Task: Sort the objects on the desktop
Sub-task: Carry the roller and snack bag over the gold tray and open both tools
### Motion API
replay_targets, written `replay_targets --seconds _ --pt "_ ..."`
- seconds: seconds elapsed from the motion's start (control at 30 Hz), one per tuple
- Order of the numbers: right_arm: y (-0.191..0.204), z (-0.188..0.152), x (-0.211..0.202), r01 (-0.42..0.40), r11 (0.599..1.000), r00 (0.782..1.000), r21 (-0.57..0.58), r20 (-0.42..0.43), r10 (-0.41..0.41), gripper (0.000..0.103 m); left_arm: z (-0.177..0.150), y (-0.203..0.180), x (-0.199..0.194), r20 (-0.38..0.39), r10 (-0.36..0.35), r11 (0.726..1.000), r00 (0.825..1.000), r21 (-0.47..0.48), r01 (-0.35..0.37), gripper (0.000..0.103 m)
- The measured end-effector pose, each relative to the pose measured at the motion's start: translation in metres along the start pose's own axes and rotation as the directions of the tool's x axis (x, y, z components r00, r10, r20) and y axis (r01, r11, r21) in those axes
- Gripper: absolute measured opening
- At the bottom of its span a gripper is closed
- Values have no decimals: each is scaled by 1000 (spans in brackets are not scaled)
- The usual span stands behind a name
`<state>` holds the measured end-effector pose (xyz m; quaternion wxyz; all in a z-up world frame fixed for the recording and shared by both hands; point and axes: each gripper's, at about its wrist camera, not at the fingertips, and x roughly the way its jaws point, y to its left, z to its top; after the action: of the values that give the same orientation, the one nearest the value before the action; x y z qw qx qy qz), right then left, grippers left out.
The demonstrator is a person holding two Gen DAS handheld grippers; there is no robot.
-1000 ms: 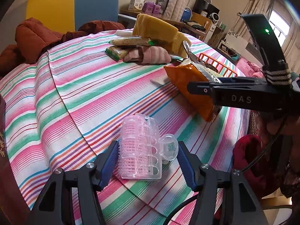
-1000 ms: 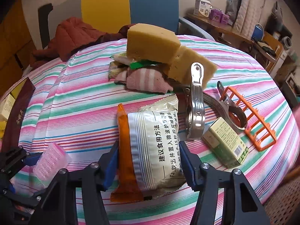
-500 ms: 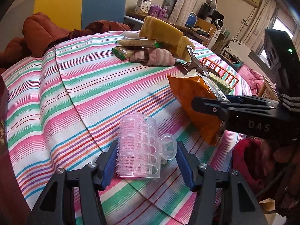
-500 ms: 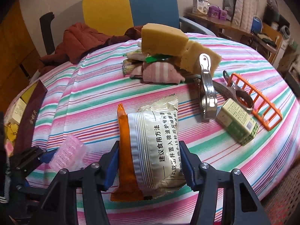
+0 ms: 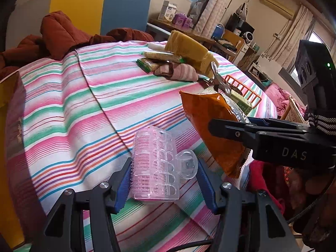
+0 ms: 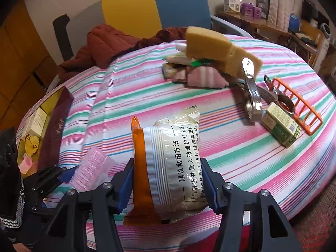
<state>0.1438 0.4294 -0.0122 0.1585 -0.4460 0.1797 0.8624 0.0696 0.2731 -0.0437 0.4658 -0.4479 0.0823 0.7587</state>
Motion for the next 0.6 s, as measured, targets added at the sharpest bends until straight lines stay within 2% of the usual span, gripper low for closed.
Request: replay_targets --seconds 0.27,0.6 --pt "46 13 -14 -87 995 996 -55 21 88 58 4 17 -49 83 35 999 996 -36 -32 59" --pt "147 45 -14 -211 955 976 -207 10 217 58 4 84 -112 148 122 979 981 -182 -94 59"
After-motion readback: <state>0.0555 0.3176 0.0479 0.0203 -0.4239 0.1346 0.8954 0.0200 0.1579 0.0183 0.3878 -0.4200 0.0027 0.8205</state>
